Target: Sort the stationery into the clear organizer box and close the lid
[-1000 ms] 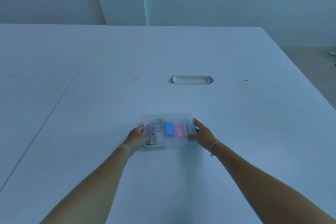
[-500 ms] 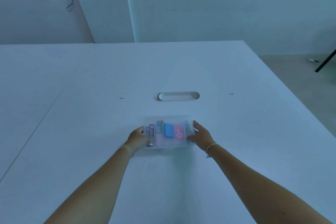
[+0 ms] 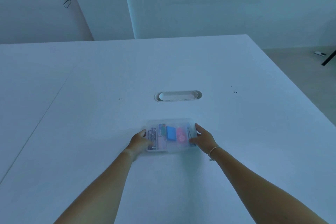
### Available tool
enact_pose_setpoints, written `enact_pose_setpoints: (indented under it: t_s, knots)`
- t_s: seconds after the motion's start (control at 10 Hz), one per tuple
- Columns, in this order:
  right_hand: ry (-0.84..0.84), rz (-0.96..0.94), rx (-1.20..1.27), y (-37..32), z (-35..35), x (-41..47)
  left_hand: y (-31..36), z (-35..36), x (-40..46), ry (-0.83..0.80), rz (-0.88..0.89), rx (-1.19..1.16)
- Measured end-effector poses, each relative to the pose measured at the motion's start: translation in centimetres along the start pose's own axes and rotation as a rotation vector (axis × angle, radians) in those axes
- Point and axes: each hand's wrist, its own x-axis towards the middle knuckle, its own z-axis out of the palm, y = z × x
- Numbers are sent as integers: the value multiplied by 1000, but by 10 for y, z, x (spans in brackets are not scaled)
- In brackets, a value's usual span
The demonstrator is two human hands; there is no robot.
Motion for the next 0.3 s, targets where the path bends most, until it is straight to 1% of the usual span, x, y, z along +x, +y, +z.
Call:
enact_pose_setpoints:
  t_s: [0.1, 0.2, 0.3]
  knots:
    - [-4, 11, -33, -5, 0, -3, 3, -1, -1, -2, -23, 32]
    - [20, -23, -83, -14, -2, -6, 17, -2, -6, 31, -2, 62]
    - [61, -85, -96, -25, -9, -9, 37, -10, -22, 80, 66, 112]
